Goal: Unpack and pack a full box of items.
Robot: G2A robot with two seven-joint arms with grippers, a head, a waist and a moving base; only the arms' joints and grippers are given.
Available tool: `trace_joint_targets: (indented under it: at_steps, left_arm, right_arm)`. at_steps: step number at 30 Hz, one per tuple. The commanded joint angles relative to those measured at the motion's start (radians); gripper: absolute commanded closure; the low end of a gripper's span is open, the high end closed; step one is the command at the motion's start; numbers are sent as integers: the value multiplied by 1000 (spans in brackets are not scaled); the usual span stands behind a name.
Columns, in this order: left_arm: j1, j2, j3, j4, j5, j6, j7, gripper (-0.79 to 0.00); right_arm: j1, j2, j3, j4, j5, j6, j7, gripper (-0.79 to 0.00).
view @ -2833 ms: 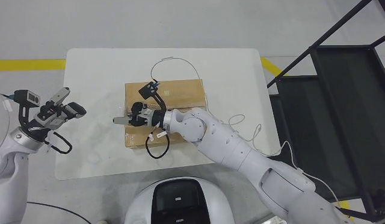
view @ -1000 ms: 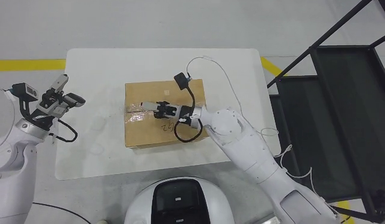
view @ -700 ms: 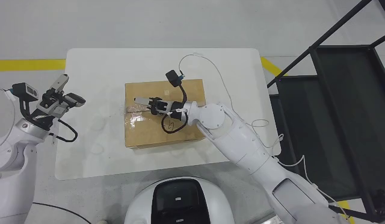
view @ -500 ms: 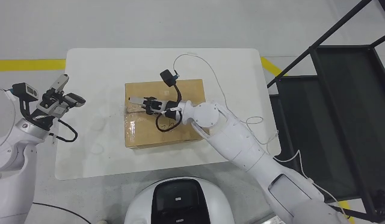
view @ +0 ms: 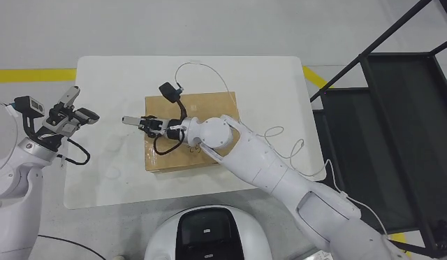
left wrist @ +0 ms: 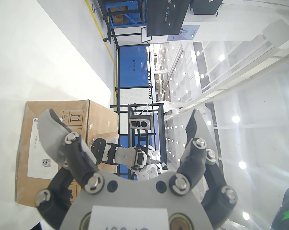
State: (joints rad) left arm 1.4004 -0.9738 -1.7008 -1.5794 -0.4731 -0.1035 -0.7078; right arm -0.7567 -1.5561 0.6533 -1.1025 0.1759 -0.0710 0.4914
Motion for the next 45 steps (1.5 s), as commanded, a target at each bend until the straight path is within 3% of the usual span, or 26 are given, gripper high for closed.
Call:
trace_joint_targets:
  at_steps: [1, 7, 14, 32, 40, 45]
  left_arm:
    - [0, 0, 0, 0, 0, 0, 0, -785]
    - [1, 0, 0, 0, 1, 0, 5, -785]
    - [10, -5, -22, 1, 17, 7, 130, -785]
    - [20, -6, -40, 5, 3, 2, 142, -785]
    - [20, -6, -40, 5, 3, 2, 142, -785]
    - [20, -6, -40, 5, 3, 2, 142, -785]
  right_arm:
    - [11, -7, -1, 19, 6, -7, 0, -785]
    - [-10, 5, 59, 1, 12, -27, 13, -785]
    - [-118, 56, 177, -128, -28, 18, 52, -785]
    - [-344, 146, 438, -351, -101, 99, 114, -785]
    - [-391, 164, 484, -390, -129, 118, 126, -785]
    - [-377, 158, 443, -382, -128, 120, 127, -785]
